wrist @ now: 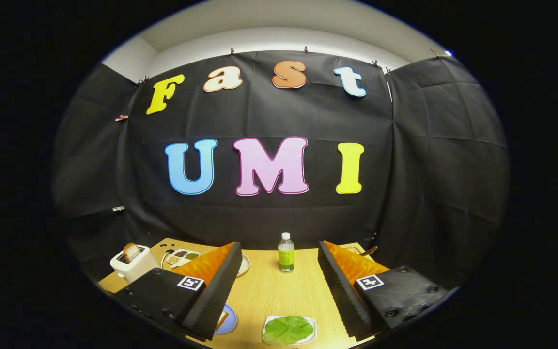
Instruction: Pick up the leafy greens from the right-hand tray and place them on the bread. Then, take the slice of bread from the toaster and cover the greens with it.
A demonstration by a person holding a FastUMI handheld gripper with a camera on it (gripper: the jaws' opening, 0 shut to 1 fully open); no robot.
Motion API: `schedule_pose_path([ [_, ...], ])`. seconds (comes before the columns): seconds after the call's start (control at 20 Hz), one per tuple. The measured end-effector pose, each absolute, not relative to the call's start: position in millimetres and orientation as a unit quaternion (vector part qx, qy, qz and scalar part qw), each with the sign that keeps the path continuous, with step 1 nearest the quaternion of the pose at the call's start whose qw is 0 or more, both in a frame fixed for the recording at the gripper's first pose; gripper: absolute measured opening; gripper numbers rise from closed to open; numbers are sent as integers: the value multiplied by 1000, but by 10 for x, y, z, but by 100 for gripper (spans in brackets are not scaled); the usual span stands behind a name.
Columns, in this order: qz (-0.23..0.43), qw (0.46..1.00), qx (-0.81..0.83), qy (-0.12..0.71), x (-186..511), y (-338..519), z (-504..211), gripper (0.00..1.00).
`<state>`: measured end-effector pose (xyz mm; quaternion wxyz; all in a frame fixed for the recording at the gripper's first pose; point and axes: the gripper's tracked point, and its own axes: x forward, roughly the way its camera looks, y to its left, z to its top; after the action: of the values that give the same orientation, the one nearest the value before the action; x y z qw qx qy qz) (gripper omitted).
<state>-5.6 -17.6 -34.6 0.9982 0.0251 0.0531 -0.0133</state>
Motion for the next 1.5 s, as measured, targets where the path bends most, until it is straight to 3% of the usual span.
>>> schedule_pose_path([
  [0.65, -4, 985, 39, 168, 0, -236, -1497, 98],
  [1.5, -25, 932, 60, 356, -69, -348, -3631, 99],
])
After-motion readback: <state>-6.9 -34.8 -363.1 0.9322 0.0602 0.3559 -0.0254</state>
